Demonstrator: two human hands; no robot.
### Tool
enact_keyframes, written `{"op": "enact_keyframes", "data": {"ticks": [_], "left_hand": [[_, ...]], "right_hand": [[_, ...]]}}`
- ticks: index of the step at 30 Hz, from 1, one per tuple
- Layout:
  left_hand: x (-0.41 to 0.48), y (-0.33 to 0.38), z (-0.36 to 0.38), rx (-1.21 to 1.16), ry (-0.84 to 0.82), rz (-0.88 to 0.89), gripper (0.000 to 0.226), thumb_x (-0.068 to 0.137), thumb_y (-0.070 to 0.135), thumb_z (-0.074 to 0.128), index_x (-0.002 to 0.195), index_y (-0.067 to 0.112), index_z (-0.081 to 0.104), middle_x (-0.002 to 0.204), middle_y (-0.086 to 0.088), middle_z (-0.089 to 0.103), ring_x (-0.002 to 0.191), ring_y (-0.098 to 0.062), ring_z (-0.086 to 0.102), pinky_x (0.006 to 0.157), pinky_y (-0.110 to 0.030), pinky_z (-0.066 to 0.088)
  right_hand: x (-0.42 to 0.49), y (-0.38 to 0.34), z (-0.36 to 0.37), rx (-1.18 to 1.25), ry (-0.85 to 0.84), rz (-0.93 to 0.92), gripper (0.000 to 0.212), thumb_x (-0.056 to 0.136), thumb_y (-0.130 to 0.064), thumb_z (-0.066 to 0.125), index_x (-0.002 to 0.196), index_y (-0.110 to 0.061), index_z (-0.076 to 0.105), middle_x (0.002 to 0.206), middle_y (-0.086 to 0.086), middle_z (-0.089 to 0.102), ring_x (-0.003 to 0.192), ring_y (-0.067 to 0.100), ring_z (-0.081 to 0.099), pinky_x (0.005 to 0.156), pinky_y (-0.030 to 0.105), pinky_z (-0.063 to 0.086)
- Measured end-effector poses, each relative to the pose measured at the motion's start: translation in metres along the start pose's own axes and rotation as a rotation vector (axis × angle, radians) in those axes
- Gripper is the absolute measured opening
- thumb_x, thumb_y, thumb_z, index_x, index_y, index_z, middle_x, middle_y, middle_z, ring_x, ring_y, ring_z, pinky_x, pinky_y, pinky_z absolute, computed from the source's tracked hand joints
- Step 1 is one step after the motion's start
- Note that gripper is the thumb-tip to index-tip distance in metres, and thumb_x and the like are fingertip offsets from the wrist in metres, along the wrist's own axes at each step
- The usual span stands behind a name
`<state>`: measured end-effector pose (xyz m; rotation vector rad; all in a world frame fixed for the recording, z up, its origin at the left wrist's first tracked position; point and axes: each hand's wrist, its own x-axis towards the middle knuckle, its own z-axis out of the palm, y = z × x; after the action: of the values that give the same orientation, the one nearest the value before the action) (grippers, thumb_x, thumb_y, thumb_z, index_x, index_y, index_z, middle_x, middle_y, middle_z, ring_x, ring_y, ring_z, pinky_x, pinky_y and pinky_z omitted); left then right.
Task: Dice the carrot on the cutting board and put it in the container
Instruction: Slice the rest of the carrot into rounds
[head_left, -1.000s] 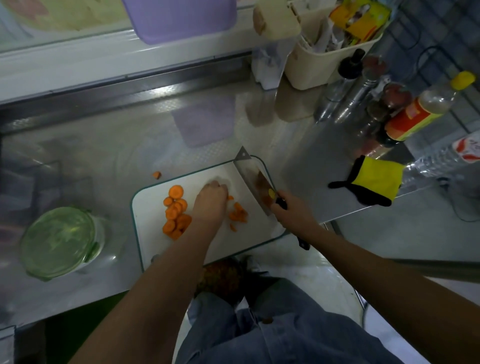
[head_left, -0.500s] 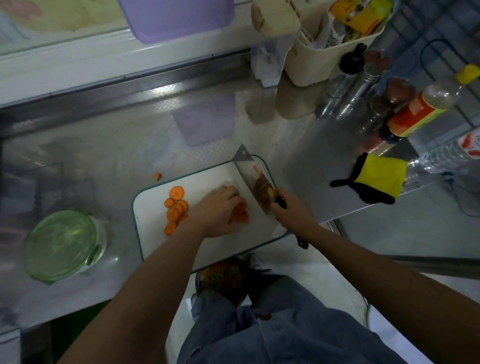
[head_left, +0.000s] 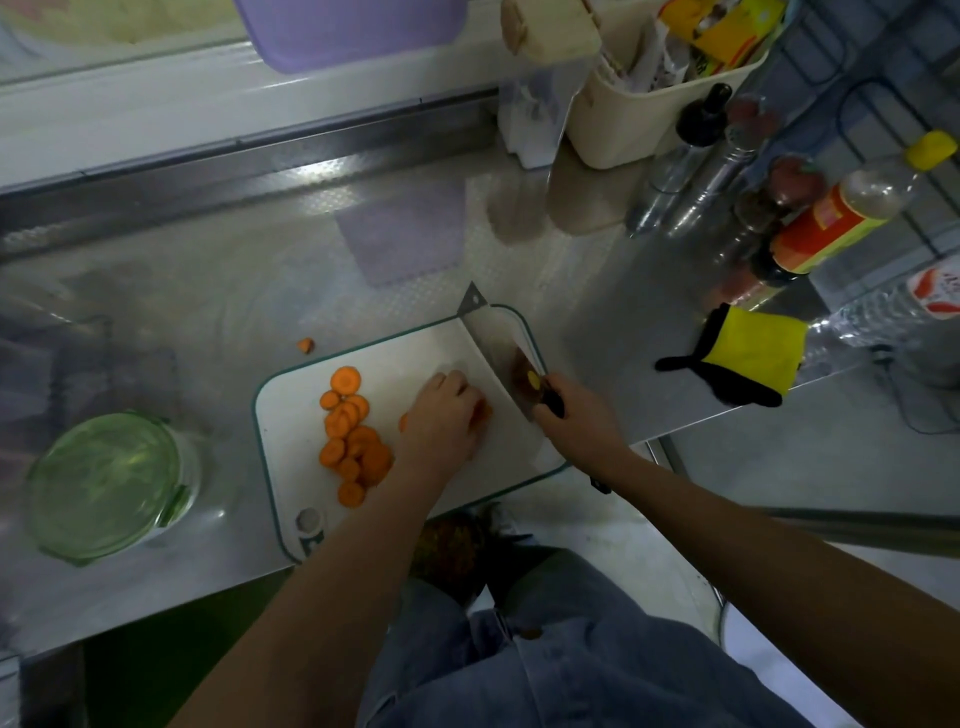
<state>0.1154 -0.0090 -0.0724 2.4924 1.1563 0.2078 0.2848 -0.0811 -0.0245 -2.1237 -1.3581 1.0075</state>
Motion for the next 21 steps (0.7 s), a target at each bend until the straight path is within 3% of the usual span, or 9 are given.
{"op": "enact_keyframes", "data": {"ticks": [4,9,13,16,19,21], "left_hand": [[0.001,0.005,0.004,-0.04,0.047,-0.162,0.015,0.08,0.018,0.069,0.091,0.007,0.068,0.092,-0.013,0.057,0.089,-0.033,0.053,0.077,-0.044,0.05],[-0.007,-0.006,0.0,-0.122,0.063,-0.16,0.039,0.079,0.034,0.066,0.108,0.007,0.065,0.1,-0.012,0.057,0.095,-0.028,0.051,0.081,-0.037,0.048],[-0.025,-0.026,-0.009,-0.108,0.021,-0.049,0.031,0.075,0.032,0.056,0.097,0.012,0.064,0.094,-0.008,0.055,0.089,-0.024,0.048,0.076,-0.037,0.046],[-0.033,-0.028,-0.014,-0.079,0.009,0.021,0.026,0.073,0.022,0.067,0.096,0.011,0.062,0.09,-0.01,0.052,0.08,-0.028,0.051,0.064,-0.034,0.043],[-0.031,-0.02,-0.013,-0.013,0.004,-0.001,0.025,0.07,0.018,0.077,0.091,0.01,0.065,0.085,-0.013,0.054,0.075,-0.033,0.055,0.057,-0.037,0.046],[-0.03,-0.013,-0.014,-0.021,0.007,-0.087,0.022,0.073,0.022,0.076,0.088,0.01,0.066,0.085,-0.014,0.057,0.081,-0.035,0.057,0.062,-0.039,0.047]], "right_hand": [[-0.002,-0.003,0.004,-0.032,-0.006,-0.025,0.008,0.091,-0.017,0.053,0.096,-0.01,0.052,0.07,0.008,0.052,0.055,0.011,0.043,0.045,0.016,0.03],[-0.001,-0.003,0.012,-0.05,-0.041,-0.013,0.008,0.092,-0.018,0.051,0.095,-0.01,0.048,0.069,0.011,0.053,0.056,0.019,0.047,0.048,0.024,0.033],[0.002,-0.007,0.012,-0.05,-0.046,0.024,0.012,0.092,-0.022,0.049,0.093,-0.009,0.049,0.072,0.015,0.061,0.06,0.029,0.06,0.055,0.038,0.05],[0.002,-0.01,0.014,-0.05,-0.042,0.023,0.012,0.093,-0.021,0.049,0.095,-0.008,0.05,0.074,0.018,0.062,0.061,0.03,0.06,0.058,0.042,0.052],[0.0,-0.01,0.015,-0.048,-0.048,0.038,0.012,0.093,-0.023,0.049,0.095,-0.011,0.05,0.073,0.016,0.062,0.061,0.03,0.061,0.059,0.045,0.056],[-0.001,-0.01,0.015,-0.055,-0.048,0.042,0.013,0.092,-0.024,0.049,0.094,-0.012,0.05,0.073,0.015,0.062,0.062,0.03,0.061,0.06,0.047,0.056]]}}
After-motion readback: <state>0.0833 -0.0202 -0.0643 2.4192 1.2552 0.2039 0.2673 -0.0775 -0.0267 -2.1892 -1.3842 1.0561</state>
